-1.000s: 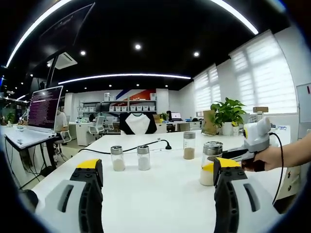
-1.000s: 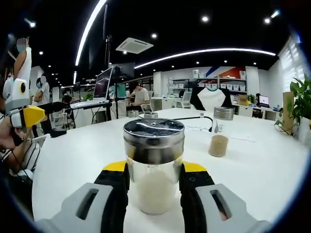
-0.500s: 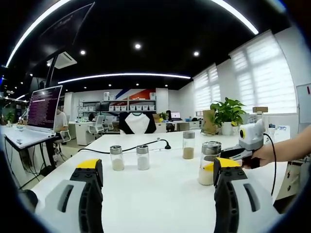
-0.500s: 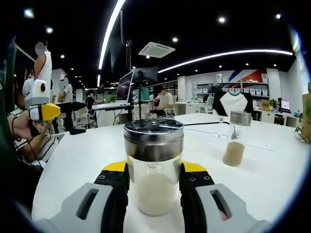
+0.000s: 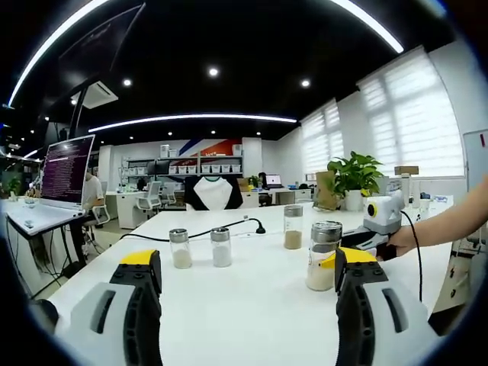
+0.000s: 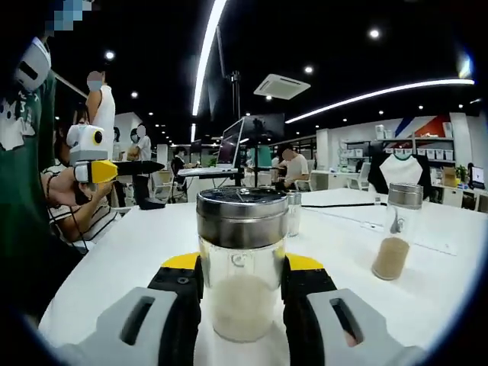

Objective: Rotate the seasoning bottle until the label or dispensing opening points toward the visible target arrow and the bottle remains upright within the marked orientation range

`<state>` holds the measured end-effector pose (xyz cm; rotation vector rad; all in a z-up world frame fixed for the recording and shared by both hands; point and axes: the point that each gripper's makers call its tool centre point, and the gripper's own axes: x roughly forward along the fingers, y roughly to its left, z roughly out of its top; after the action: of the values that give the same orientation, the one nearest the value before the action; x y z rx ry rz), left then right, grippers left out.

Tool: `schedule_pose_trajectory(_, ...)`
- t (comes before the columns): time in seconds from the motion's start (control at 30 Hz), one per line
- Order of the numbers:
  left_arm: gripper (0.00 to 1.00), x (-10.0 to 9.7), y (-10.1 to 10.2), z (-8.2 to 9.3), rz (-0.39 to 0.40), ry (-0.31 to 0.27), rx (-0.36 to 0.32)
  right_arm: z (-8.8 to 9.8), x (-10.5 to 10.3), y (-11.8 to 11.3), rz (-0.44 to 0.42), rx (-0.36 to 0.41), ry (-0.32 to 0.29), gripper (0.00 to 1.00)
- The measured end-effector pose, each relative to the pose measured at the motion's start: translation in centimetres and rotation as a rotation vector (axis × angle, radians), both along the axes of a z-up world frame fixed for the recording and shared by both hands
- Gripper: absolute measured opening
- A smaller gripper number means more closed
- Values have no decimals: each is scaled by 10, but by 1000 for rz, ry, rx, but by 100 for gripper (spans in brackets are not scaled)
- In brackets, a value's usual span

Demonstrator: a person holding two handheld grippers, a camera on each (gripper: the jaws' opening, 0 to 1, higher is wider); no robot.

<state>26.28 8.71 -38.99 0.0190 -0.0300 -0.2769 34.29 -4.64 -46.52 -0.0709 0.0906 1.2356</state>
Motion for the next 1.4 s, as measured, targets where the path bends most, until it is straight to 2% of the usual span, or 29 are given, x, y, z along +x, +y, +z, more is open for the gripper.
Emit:
schedule_pose_trajectory(0.2,100,1,3,-1,10,0,-4,0,0,1,47,-18,-2,39)
schedule_pose_trajectory(0.4,100,0,2,-1,6,3,-2,0,-1,2,51,-37,-6,39)
schedule_pose_trajectory(0.67,100,0,2,-3,3,12,-6,0,0,1,43,-23,6,40)
schedule_pose_trajectory(0.73,100,1,2,-3,4,13,-7,0,0,2,33,1,49,46)
schedule_pose_trajectory(0.77,100,1,2,-3,6,14,-9,1,0,1,30,8,40,48)
schedule_pose_trajectory(0.87,100,2,4,-4,12,15,-3,7,0,-1,3,38,37,50)
schedule_pose_trajectory(1.03,100,3,1,-6,7,21,-8,12,-3,-2,-48,33,10,52)
schedule_pose_trajectory(1.1,99,3,0,-7,7,19,-2,12,-1,-3,-90,28,11,54)
schedule_pose_trajectory(1.2,99,3,-2,-9,1,27,-9,14,3,-6,-178,31,-20,56)
schedule_pose_trajectory(1.33,99,3,-2,-9,0,29,-11,17,7,-10,-285,45,-12,58)
schedule_pose_trajectory(1.37,99,3,-2,-10,0,30,-13,18,8,-11,-324,59,11,59)
schedule_pose_trajectory(1.4,99,3,-1,-10,1,30,-14,21,7,-10,-335,74,-1,59)
